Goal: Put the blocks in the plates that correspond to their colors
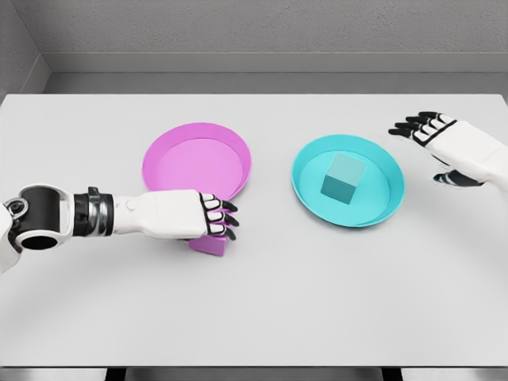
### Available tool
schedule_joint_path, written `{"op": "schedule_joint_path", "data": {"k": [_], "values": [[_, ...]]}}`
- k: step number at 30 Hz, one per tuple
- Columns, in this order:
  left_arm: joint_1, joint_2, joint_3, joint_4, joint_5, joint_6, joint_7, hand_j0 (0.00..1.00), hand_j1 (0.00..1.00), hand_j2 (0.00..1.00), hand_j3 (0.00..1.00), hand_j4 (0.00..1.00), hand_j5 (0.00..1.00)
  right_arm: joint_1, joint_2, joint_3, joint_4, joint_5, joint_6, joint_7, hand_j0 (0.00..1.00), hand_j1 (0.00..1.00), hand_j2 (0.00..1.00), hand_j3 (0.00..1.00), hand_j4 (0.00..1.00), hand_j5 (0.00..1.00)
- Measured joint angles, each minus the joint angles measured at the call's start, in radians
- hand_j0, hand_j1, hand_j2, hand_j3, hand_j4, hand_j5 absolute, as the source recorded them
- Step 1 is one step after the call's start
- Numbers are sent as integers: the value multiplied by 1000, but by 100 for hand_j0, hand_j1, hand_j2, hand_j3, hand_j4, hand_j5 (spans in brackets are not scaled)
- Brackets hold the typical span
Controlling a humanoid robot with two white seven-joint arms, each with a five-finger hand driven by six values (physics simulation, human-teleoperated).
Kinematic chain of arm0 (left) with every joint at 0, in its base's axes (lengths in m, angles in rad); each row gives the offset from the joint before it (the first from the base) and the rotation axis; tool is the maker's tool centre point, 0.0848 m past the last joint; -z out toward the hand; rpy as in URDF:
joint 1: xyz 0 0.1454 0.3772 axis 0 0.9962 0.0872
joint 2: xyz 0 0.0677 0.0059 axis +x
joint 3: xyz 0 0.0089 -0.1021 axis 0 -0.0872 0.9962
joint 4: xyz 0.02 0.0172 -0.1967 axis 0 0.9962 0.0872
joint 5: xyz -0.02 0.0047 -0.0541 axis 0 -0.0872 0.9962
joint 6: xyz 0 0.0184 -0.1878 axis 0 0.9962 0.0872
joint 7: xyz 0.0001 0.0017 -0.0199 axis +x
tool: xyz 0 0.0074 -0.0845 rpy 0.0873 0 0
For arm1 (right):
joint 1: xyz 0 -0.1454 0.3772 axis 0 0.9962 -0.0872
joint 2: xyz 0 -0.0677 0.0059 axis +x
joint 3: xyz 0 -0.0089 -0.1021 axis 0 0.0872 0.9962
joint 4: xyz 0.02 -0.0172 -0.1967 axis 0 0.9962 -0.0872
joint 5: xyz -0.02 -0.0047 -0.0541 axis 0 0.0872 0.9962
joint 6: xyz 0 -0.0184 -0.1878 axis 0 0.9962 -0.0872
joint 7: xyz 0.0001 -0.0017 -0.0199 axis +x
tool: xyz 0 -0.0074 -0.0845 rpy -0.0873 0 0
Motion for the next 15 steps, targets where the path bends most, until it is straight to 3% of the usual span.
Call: {"op": "schedule_joint_path", "data": {"k": [5, 15], "values": [[-12, 1, 0, -23, 28, -1, -3, 58, 58, 58, 58, 58, 58, 14, 13, -69, 5, -24, 1, -11, 100, 100, 100, 100, 100, 100], [-41, 10, 21, -37, 56, -1, -3, 58, 58, 58, 58, 58, 58, 14, 17, -84, 4, -30, 1, -12, 100, 100, 100, 100, 100, 100]]}}
